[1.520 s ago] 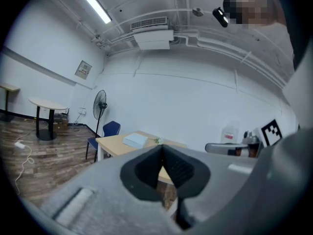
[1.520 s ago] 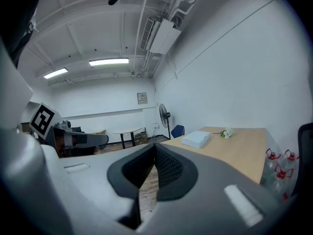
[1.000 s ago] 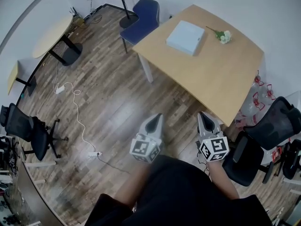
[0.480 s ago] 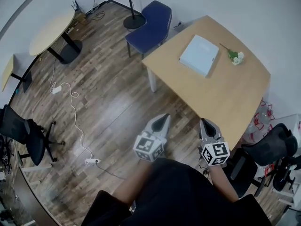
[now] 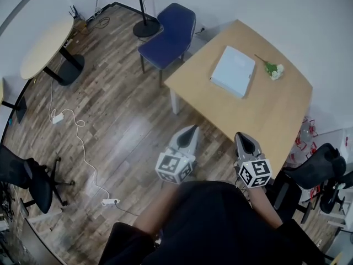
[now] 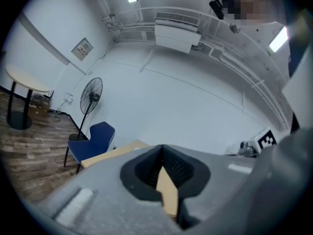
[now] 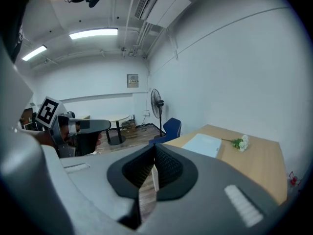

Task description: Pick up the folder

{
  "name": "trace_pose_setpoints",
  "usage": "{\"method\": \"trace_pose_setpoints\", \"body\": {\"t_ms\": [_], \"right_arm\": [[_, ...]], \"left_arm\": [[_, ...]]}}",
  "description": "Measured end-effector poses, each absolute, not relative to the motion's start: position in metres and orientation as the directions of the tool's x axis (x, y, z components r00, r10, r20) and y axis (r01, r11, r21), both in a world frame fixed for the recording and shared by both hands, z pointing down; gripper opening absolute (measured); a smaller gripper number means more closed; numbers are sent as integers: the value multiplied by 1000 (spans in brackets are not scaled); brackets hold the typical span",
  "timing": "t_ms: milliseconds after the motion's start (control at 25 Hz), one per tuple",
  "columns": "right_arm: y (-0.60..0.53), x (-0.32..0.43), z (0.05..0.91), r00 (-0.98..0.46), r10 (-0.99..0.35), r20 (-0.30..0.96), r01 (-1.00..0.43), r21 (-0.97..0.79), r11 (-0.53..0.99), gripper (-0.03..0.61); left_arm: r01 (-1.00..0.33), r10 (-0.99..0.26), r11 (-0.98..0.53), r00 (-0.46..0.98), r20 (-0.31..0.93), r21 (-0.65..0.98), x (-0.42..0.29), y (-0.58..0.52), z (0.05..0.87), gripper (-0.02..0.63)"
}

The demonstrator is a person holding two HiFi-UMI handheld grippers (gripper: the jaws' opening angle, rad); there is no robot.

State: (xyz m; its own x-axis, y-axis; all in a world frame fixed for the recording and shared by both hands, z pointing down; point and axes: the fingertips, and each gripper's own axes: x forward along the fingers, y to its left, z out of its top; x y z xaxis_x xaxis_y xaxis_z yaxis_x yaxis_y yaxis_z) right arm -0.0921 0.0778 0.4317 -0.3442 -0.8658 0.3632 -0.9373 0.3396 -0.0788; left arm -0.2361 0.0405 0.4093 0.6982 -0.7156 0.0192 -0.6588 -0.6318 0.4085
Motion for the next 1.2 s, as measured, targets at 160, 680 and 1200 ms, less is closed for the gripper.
{"method": "trace_pose_setpoints", "body": {"t_ms": [160,680,1200], "right_arm": [[60,-80,436,-301,-879,370,-953,-90,288,0],[-2,-35,475,-243,-884,399,-968,-155,196,0],[-146,52,502,-168,-897,408,-976,-194,94,0]], "left_arm": [[-639,-702,-639,712,16,429,-234,21,413,2],[-673,-698,-620,708,107,404,-216,-43,447,2],[-651,-624,-669,754,204,360,-144,-182,465,2]]}}
